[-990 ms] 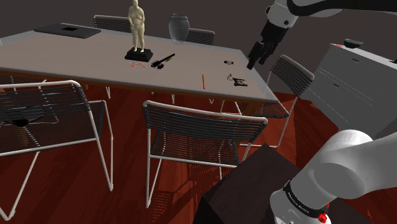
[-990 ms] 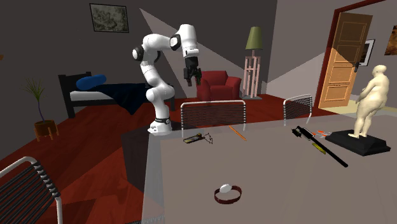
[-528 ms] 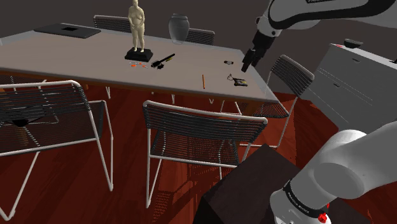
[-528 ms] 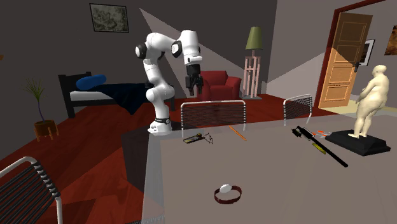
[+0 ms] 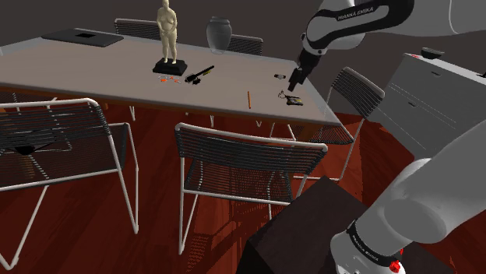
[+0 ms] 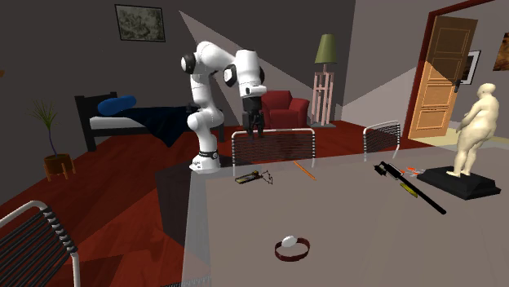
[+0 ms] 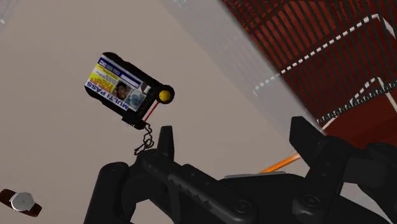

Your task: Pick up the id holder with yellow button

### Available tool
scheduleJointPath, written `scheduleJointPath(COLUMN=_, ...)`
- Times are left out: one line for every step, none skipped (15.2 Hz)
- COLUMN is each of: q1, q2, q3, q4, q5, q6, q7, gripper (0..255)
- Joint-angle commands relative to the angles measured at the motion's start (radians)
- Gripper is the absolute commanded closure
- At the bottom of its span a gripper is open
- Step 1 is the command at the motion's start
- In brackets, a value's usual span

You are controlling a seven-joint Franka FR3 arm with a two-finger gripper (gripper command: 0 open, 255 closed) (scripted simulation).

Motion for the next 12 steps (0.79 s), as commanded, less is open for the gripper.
scheduleJointPath(q1=-0.001, q2=0.081, q3=-0.022, q4=0.061, q5=0.030, q6=0.023, q7=-0.058, gripper=0)
scheduleJointPath(q1=-0.003, q2=0.119, q3=-0.031, q4=0.087, q5=0.046, q6=0.036, q7=-0.084, gripper=0)
scheduleJointPath(q1=-0.006, q2=0.158, q3=-0.038, q4=0.115, q5=0.064, q6=0.047, q7=-0.111, gripper=0)
scheduleJointPath(q1=-0.011, q2=0.198, q3=-0.043, q4=0.144, q5=0.083, q6=0.057, q7=-0.139, gripper=0)
scheduleJointPath(q1=-0.017, q2=0.237, q3=-0.047, q4=0.175, q5=0.102, q6=0.066, q7=-0.165, gripper=0)
scheduleJointPath(q1=-0.024, q2=0.277, q3=-0.050, q4=0.208, q5=0.122, q6=0.073, q7=-0.192, gripper=0)
scheduleJointPath(q1=-0.033, q2=0.318, q3=-0.050, q4=0.242, q5=0.142, q6=0.079, q7=-0.218, gripper=0)
scheduleJointPath(q1=-0.043, q2=0.358, q3=-0.049, q4=0.278, q5=0.161, q6=0.083, q7=-0.242, gripper=0)
scheduleJointPath(q1=-0.055, q2=0.399, q3=-0.047, q4=0.315, q5=0.180, q6=0.086, q7=-0.266, gripper=0)
scheduleJointPath(q1=-0.063, q2=0.424, q3=-0.044, q4=0.339, q5=0.191, q6=0.086, q7=-0.280, gripper=0)
scheduleJointPath(q1=-0.064, q2=0.428, q3=-0.042, q4=0.331, q5=0.193, q6=0.099, q7=-0.282, gripper=0)
scheduleJointPath(q1=-0.065, q2=0.433, q3=-0.041, q4=0.324, q5=0.196, q6=0.110, q7=-0.283, gripper=0)
